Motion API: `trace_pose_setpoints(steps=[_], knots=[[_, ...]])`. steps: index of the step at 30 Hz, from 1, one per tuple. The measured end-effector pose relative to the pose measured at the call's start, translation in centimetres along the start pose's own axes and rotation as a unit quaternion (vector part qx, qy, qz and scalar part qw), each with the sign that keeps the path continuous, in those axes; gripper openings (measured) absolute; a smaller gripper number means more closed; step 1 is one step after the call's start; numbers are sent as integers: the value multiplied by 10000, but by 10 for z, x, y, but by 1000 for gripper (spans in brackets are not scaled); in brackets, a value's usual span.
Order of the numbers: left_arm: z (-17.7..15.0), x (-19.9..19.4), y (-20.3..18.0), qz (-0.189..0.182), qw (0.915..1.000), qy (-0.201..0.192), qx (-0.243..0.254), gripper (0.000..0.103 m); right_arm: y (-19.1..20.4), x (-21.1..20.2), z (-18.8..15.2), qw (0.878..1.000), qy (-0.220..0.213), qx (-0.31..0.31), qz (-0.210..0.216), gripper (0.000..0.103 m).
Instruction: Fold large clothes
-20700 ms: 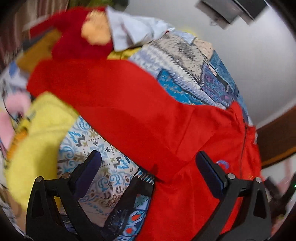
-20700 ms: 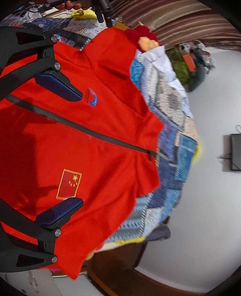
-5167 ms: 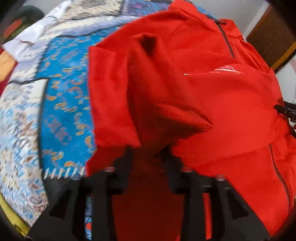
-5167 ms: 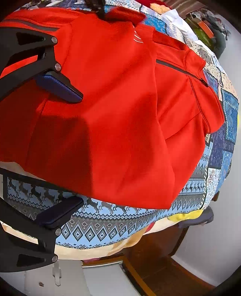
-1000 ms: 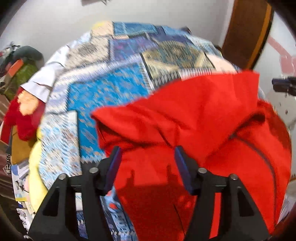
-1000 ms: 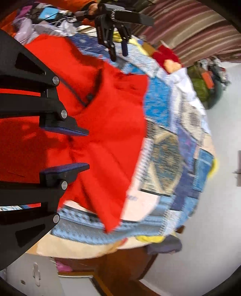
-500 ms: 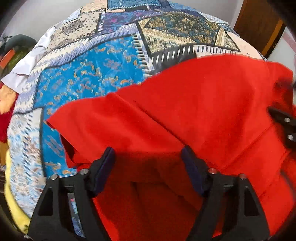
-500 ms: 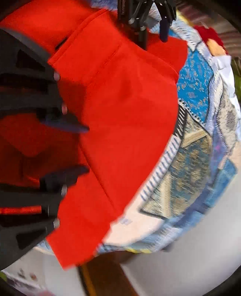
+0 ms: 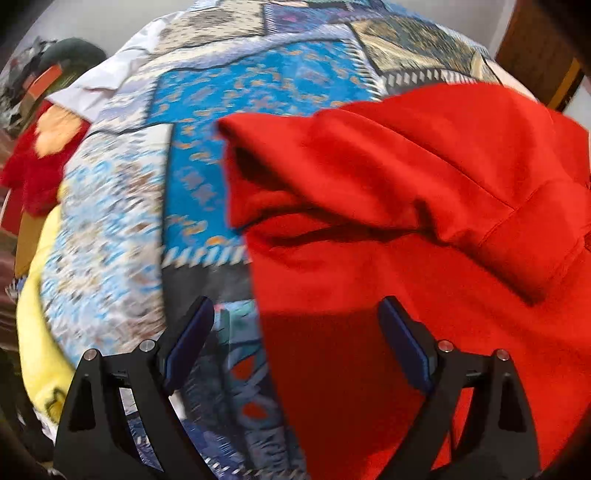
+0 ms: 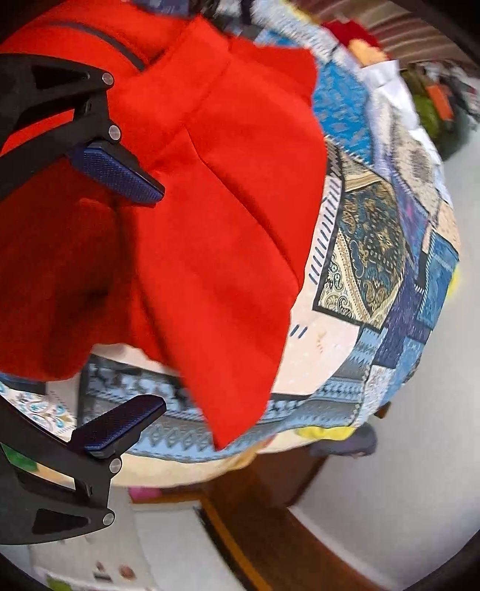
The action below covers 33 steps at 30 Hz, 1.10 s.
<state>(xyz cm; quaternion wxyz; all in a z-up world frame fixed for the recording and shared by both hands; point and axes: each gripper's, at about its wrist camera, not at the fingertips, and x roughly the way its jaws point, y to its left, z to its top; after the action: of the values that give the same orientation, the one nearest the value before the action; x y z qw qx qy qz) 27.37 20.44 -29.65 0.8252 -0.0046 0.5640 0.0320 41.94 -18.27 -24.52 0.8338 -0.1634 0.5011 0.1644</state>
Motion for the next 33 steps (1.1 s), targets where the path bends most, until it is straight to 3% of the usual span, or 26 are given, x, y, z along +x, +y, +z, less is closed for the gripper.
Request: trace_pose_setpoints(steps=[3,8,13,17,19,20,21,22,24,25,26,29,33], knots=[[2,-15,25,-333,9976,-230,-569,91,-15,-10,-3,9987,-57,353,363,103],[27,-13,56,-1197,9796,-468,-1547,92,-47,-9,1,9843,-103,1343,1140,103],[60,36,67,-1602,9640,-157,-2115,92,-74,38,8,9550,353,2361,1762,103],[76,74,62,-1844,9577,171,-2205,88,-78,66,18,9425,483,2686,1927,99],[89,82,50,-1726,9624,152,-2092,88,-73,68,31,9461,317,2541,1982,94],[94,85,45,-1663,9652,132,-2015,88,-70,70,36,9467,293,2470,2048,81],[100,87,40,-1567,9684,108,-1938,86,-66,76,42,9477,365,2421,2046,77],[106,88,34,-1395,9728,65,-1849,77,-64,81,46,9490,378,2404,2003,75],[114,89,26,-1106,9789,37,-1718,52,-58,86,54,9553,359,2230,1909,52],[119,89,25,-1056,9799,37,-1690,31,-53,89,59,9600,383,2096,1816,44],[122,86,25,-1060,9796,30,-1707,19,-53,90,61,9609,385,2043,1830,33],[136,66,22,-700,9846,-237,-1583,16,-48,88,72,9635,277,1931,1832,21],[155,21,24,-437,9859,-925,-1325,15,-40,69,99,9743,-137,1611,1569,17]])
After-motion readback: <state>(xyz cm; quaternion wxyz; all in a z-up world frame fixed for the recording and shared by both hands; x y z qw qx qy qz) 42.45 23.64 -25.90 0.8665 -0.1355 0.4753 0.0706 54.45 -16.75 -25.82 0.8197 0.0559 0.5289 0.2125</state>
